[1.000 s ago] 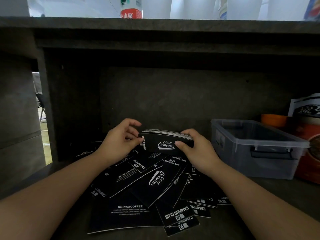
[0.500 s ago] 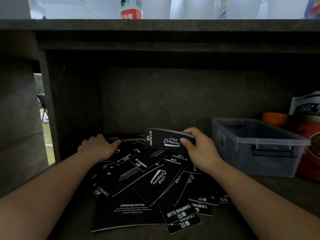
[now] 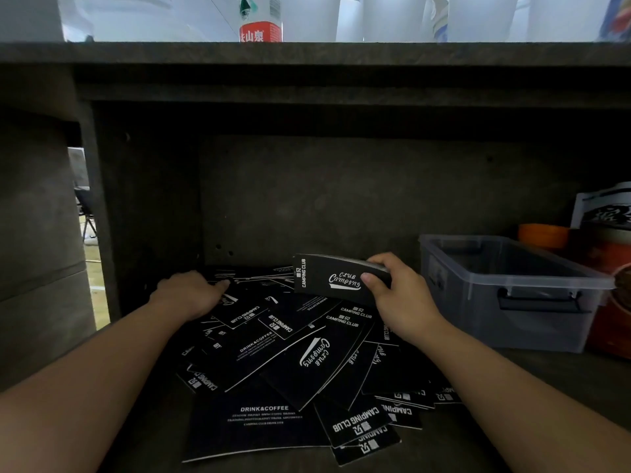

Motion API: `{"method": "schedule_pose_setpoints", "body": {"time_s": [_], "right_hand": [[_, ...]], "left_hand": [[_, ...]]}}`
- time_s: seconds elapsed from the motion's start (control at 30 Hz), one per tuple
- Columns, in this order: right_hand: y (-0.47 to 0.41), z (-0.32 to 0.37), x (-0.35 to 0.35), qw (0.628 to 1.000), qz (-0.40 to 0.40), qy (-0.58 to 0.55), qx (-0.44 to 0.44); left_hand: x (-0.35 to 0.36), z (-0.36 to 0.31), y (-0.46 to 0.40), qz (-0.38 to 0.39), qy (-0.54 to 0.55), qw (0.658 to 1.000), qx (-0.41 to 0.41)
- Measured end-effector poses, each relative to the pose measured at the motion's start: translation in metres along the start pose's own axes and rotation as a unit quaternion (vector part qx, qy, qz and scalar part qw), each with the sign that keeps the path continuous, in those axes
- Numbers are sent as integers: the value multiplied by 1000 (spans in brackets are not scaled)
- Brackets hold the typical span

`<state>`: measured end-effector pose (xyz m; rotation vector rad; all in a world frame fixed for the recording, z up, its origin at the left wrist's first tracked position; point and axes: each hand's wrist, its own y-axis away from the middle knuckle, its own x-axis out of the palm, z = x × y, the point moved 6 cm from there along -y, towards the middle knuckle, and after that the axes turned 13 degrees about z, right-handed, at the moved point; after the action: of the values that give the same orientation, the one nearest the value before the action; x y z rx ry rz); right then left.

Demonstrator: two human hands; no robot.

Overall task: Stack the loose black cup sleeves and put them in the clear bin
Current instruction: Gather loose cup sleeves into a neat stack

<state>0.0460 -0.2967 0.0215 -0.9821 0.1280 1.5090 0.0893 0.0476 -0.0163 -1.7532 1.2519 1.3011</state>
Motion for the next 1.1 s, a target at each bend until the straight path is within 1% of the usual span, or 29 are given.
{"method": "schedule_pose_setpoints", "body": {"time_s": [0.1, 0.23, 0.4, 0.5, 0.6, 0.7, 0.8, 0.83, 0.9, 0.97, 1.03, 1.07, 1.1], "right_hand": [[0, 0, 0, 1000, 1, -1, 0], [0, 0, -1, 1000, 3, -3, 0], [-1, -1, 0, 1000, 0, 2, -1], [-1, -1, 0, 1000, 0, 4, -2], [-1, -1, 0, 1000, 1, 4, -1], [-1, 0, -1, 1000, -4, 8, -3], [-2, 0, 0, 1000, -2, 7, -1], [-2, 0, 0, 1000, -2, 6, -1], [-1, 0, 0, 1000, -3, 2, 0], [-1, -1, 0, 1000, -6, -2, -1], [-1, -1, 0, 1000, -7, -3, -2], [-1, -1, 0, 1000, -7, -4, -2], [-1, -1, 0, 1000, -7, -4, -2]], "left_hand": [[2, 3, 1, 30, 8, 1000, -4], [1, -5, 1, 19, 9, 999, 30], [-3, -8, 6, 17, 36, 998, 43], [-10, -5, 11, -7, 58, 997, 51], [-21, -5, 19, -58, 126, 988, 60], [-33, 0, 26, -142, 243, 957, 68], [-41, 4, 29, -227, 277, 929, 94], [-45, 3, 32, -252, 305, 911, 115], [-53, -1, 43, -294, 370, 866, 164], [-62, -6, 56, -341, 389, 830, 208], [-66, -11, 66, -362, 387, 810, 252], [-66, -14, 68, -358, 385, 807, 270], [-65, -16, 68, -349, 379, 810, 279]]}}
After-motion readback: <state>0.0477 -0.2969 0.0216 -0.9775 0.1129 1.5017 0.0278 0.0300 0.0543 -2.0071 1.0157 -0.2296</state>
